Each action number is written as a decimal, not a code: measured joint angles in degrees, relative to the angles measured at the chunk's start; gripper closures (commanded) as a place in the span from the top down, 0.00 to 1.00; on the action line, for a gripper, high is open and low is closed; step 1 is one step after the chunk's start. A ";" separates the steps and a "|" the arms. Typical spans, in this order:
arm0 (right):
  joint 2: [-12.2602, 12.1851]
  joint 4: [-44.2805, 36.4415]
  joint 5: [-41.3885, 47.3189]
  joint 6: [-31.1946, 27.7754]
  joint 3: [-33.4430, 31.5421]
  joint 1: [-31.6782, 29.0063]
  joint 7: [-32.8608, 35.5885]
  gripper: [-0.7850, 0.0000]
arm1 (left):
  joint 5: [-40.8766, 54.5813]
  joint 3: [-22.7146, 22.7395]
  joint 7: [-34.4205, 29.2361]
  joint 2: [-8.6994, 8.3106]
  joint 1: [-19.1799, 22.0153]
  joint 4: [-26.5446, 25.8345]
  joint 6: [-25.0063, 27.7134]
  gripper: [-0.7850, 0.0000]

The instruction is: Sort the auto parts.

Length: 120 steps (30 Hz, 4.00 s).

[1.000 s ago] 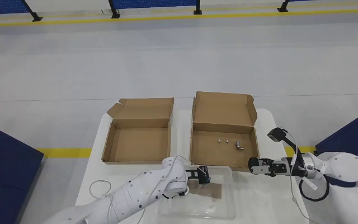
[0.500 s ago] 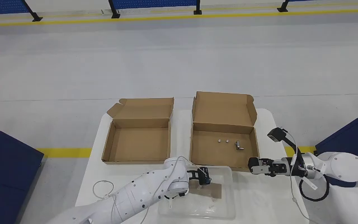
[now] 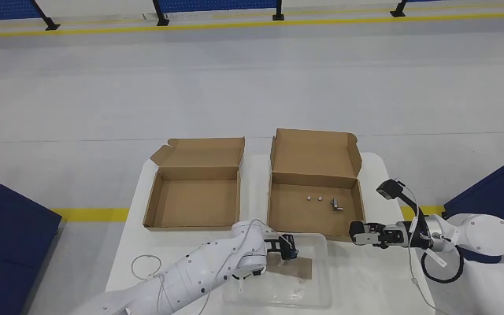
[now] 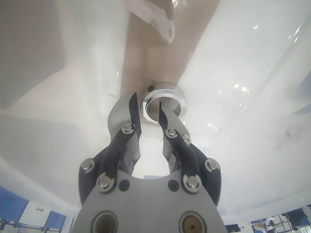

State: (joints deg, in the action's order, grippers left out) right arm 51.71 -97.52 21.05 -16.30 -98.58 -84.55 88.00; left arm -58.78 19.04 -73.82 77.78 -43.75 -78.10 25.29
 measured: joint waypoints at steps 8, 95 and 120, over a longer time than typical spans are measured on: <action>0.00 0.00 0.00 0.00 0.00 0.00 0.00 1.00 | -0.72 0.11 1.66 0.70 -0.04 1.80 0.46 0.00; 0.00 0.00 0.00 0.00 0.00 0.00 0.00 1.00 | 16.41 23.41 90.50 -18.46 -13.39 -19.23 32.71 0.00; 0.00 0.00 0.00 0.00 0.00 0.00 0.00 1.00 | 15.12 28.76 120.07 -16.81 -17.03 -25.17 32.71 0.00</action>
State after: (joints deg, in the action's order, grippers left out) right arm 51.71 -97.52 21.05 -16.30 -98.58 -84.55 88.00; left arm -43.66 47.79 46.25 60.97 -60.78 -103.26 58.00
